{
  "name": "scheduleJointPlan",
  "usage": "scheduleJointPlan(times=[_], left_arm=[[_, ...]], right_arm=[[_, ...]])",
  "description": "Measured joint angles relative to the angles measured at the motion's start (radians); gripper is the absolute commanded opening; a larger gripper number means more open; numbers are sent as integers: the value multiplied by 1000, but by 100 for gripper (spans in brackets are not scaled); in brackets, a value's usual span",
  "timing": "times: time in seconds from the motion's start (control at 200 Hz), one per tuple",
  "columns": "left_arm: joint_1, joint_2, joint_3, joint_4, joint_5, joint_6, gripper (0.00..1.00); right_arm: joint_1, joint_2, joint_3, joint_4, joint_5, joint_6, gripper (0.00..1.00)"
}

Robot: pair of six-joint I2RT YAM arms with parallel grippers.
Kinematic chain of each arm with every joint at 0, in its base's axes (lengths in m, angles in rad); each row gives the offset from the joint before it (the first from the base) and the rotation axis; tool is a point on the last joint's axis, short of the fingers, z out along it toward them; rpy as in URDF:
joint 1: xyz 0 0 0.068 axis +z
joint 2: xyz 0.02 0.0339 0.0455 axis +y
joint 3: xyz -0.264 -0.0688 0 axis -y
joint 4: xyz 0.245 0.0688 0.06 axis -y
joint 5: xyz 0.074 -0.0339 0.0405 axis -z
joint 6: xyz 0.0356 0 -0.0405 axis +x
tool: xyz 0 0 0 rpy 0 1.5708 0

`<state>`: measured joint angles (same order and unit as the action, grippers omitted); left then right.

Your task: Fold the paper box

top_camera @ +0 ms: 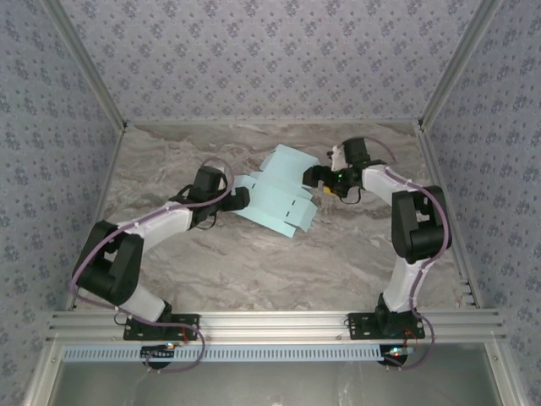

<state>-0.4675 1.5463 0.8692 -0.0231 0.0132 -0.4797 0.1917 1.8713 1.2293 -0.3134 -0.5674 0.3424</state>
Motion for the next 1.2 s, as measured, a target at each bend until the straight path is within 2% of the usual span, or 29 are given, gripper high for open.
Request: scheduleJointPlan(times=[0.21,0.425,0.65,0.964,1.199], left_arm=[[0,13,54,-1,48,8,99],[0,53,101,23,127,11,99],[-18,183,150,80,195,2,99],[-79,221,170,134,359,-176,99],[-117,176,100,151,380,-238,99]], right_arm=[[-34,90,24,-8,-54,8,96],[-85,202,241,23,-103,32,95],[-101,330,384,31,-129,57,95],[-131,492,639,-50,-155,-31,95],[-134,657,924,-126,-220,-64,95]])
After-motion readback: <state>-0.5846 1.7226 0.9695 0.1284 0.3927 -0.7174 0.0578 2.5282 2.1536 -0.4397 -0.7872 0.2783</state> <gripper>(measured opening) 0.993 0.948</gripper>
